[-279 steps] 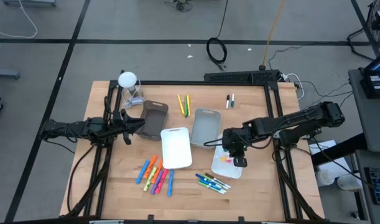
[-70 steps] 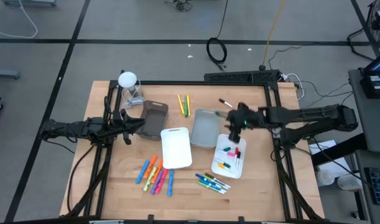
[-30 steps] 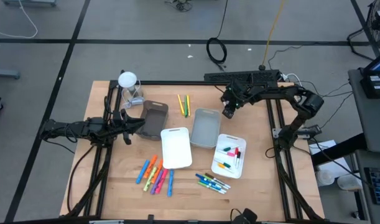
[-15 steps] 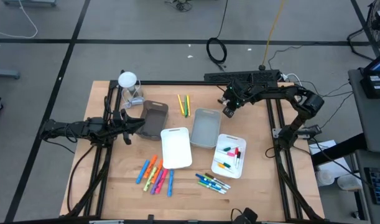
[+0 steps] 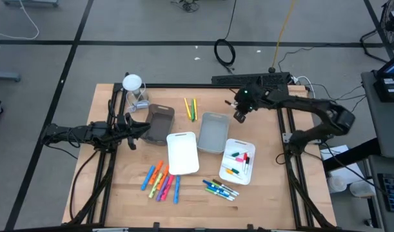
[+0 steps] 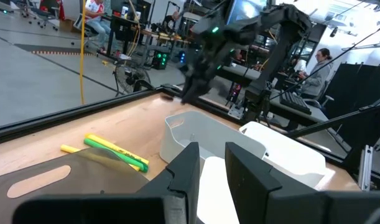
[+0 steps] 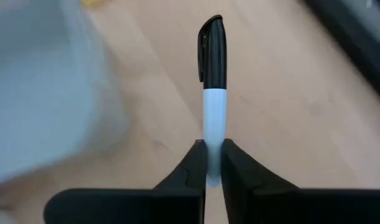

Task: Pick & Place Markers
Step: Put the black mini marker into the right white bin

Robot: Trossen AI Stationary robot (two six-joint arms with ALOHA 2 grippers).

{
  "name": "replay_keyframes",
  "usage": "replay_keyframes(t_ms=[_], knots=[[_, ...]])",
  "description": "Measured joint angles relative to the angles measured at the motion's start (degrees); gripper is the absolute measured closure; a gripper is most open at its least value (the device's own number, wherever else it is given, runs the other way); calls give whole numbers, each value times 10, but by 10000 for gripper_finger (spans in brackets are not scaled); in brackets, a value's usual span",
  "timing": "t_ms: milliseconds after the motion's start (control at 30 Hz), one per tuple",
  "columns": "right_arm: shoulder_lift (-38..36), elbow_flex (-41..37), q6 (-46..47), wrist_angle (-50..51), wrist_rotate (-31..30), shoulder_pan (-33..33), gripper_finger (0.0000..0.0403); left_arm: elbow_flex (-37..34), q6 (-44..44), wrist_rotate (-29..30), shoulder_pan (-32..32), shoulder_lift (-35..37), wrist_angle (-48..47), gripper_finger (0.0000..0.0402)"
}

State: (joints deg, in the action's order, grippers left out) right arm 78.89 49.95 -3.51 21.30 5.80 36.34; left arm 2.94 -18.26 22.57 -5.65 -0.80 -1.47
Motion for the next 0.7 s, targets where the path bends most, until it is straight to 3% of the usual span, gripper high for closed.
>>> replay_keyframes(t_ms=[333, 700], knots=[[-156, 1, 92, 68, 21, -152, 390, 0, 0, 0, 0, 0, 0, 323], [-184, -8, 254, 123, 30, -392, 390, 0, 0, 0, 0, 0, 0, 323]])
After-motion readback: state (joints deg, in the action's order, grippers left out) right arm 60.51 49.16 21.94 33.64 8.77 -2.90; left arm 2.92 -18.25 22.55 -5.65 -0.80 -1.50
